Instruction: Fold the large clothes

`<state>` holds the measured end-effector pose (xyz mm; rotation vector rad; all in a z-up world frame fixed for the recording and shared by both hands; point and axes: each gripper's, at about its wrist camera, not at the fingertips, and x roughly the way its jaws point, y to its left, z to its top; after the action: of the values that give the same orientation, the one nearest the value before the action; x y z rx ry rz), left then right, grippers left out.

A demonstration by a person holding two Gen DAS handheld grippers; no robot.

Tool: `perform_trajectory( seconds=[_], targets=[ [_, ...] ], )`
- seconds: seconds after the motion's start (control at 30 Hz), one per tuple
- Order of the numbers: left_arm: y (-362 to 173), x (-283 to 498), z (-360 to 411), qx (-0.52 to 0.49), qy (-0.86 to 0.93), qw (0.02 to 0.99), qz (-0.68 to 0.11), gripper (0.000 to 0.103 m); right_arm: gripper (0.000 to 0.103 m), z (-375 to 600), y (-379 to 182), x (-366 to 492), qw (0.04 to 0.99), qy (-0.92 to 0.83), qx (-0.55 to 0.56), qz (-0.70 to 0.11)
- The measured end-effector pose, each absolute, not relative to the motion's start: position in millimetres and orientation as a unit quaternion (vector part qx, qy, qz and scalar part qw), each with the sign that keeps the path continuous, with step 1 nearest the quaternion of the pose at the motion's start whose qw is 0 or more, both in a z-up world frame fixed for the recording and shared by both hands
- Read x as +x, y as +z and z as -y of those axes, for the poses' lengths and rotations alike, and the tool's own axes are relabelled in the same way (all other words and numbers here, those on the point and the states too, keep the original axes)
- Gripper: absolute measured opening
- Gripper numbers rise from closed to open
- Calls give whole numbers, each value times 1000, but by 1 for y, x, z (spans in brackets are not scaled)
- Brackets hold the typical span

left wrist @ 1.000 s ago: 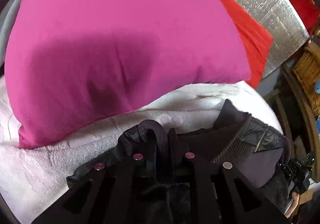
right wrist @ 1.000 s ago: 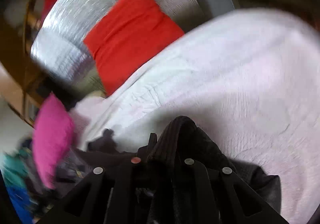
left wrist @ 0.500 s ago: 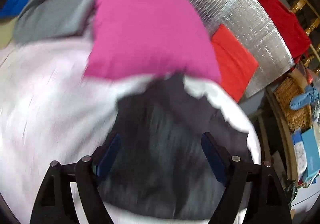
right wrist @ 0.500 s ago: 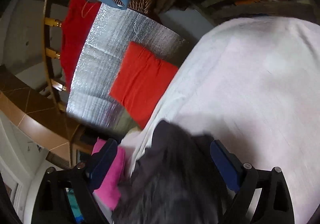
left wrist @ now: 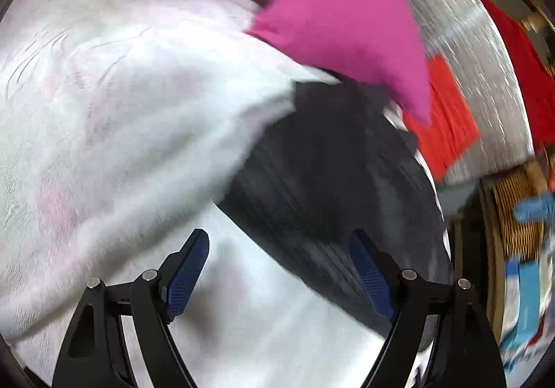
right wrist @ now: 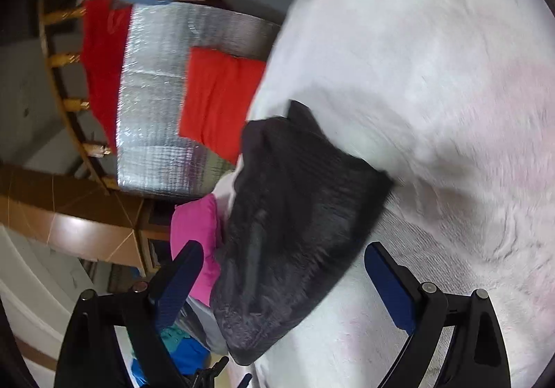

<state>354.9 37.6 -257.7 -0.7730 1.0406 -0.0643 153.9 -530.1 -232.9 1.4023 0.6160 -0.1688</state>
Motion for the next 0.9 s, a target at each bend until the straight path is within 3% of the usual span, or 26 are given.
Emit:
perform_trajectory(
  seconds=[0.17, 0.4, 0.43, 0.53, 0.63, 0.7, 0.9],
  targets=[
    [-272, 383, -45, -403, -32, 780, -477, 83, 96, 535, -263, 182, 696, -90, 649, -292],
    [-272, 402, -40, -412, -45, 783, -464, 79, 96, 531, -259, 220, 749, -131, 584, -286],
    [-273, 399, -40, -412, -45, 783, -464, 70, 92, 531, -257, 222, 755, -140, 575, -283],
    [-274, 404, -39, -412, -53, 785, -459, 50, 55, 531, -262, 231, 764, -161, 551, -295],
    [-264, 405, -35, -391, -62, 800, -450, 31, 48, 531, -257, 232, 771, -163, 540, -295],
    [-255, 404, -31, -370, -64, 813, -444, 23, 44, 526, -242, 232, 789, -164, 515, -292],
    [-240, 388, -32, -339, -68, 826, -444, 18, 36, 516, -210, 214, 812, -151, 482, -292]
  ],
)
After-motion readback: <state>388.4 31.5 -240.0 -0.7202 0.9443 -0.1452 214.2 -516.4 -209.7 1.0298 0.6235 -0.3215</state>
